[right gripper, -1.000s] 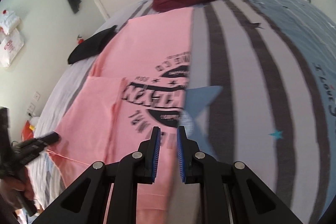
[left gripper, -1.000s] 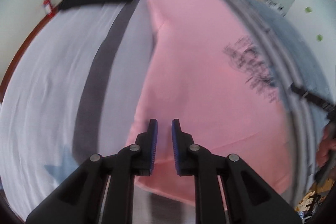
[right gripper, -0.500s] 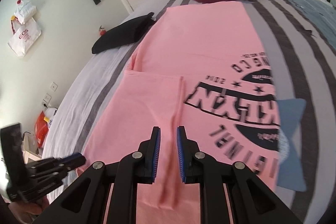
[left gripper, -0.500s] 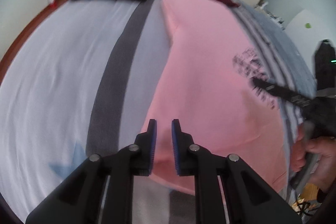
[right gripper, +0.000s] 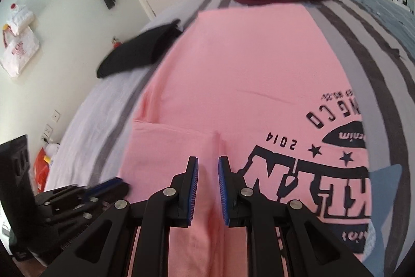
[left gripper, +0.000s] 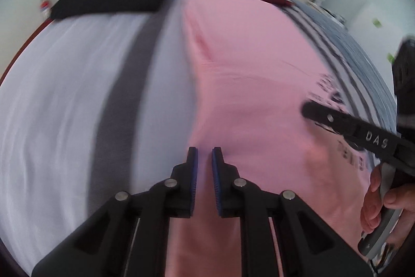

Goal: Fold clothes

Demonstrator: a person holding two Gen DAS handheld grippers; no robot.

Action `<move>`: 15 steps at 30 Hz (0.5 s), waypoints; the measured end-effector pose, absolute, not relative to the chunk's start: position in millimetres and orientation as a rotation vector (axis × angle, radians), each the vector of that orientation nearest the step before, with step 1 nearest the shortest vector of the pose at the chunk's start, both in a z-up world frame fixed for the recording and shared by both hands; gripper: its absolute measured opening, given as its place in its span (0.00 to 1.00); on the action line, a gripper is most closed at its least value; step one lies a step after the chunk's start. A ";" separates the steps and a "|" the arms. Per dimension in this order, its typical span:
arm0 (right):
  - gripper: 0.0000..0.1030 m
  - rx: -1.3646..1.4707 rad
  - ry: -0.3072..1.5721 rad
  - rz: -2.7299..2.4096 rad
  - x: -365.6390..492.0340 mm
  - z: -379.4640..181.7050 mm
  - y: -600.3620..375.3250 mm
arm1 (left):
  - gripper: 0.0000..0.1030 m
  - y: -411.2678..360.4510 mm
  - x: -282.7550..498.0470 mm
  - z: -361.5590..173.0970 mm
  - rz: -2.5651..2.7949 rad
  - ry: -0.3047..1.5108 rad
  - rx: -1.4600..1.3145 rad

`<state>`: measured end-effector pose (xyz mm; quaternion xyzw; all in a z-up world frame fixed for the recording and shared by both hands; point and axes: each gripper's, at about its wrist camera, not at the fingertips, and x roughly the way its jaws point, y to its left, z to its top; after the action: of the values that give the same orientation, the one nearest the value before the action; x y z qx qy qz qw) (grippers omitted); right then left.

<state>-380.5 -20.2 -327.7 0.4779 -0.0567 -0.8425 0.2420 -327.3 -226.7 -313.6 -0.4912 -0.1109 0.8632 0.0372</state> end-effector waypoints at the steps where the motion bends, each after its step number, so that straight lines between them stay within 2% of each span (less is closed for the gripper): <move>1: 0.14 1.319 -0.160 -2.299 -383.7 -332.9 -21.1 | 0.11 -232.6 -326.6 -314.3 2.654 -0.364 -1.517; 8: 0.14 1.308 -0.180 -2.336 -396.2 -331.9 -15.6 | 0.11 -223.7 -354.9 -286.8 2.687 -0.236 -1.421; 15: 0.14 1.282 -0.209 -2.402 -409.8 -318.7 1.2 | 0.11 -205.8 -406.4 -275.4 2.588 -0.195 -1.357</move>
<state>-409.8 1.2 -318.7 0.4596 -0.0749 -0.8611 0.2041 -406.4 -205.8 -275.4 -0.4608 -0.0663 0.8787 0.1059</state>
